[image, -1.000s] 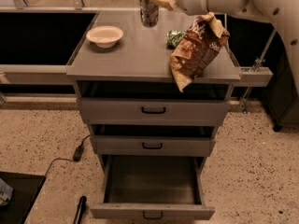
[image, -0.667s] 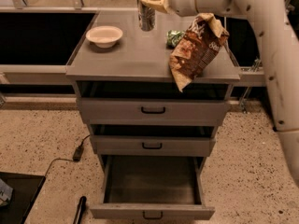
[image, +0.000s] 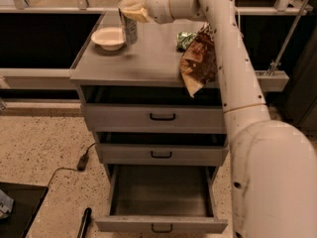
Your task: Pick redbull can from bottom drawer and place on counter
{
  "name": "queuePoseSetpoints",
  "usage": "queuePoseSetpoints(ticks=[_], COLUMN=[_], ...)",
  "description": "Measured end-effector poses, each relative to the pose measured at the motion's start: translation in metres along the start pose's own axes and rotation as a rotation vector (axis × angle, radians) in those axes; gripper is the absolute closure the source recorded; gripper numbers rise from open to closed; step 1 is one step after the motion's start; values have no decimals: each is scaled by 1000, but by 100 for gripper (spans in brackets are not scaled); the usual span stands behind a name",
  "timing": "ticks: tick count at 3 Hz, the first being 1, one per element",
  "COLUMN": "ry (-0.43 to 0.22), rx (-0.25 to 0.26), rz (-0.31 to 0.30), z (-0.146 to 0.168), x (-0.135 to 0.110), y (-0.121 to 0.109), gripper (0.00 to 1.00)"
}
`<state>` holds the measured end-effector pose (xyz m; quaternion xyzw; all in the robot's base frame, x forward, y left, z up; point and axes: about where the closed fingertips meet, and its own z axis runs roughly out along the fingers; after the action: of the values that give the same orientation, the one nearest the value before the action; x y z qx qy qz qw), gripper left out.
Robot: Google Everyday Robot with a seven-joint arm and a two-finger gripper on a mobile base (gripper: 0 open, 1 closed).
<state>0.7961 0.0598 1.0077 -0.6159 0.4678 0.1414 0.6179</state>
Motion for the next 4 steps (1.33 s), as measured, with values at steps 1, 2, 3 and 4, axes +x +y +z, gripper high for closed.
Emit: queuePoseSetpoints(ticks=[1,2,3,4], ry=[19,68,98,91], rx=[-62,-115,-144,-158], rz=[75,131,154,159], z=[34,45,36,20], x=[13,23,28,31], y=[6,15,20,25], gripper=[100,100,100,100])
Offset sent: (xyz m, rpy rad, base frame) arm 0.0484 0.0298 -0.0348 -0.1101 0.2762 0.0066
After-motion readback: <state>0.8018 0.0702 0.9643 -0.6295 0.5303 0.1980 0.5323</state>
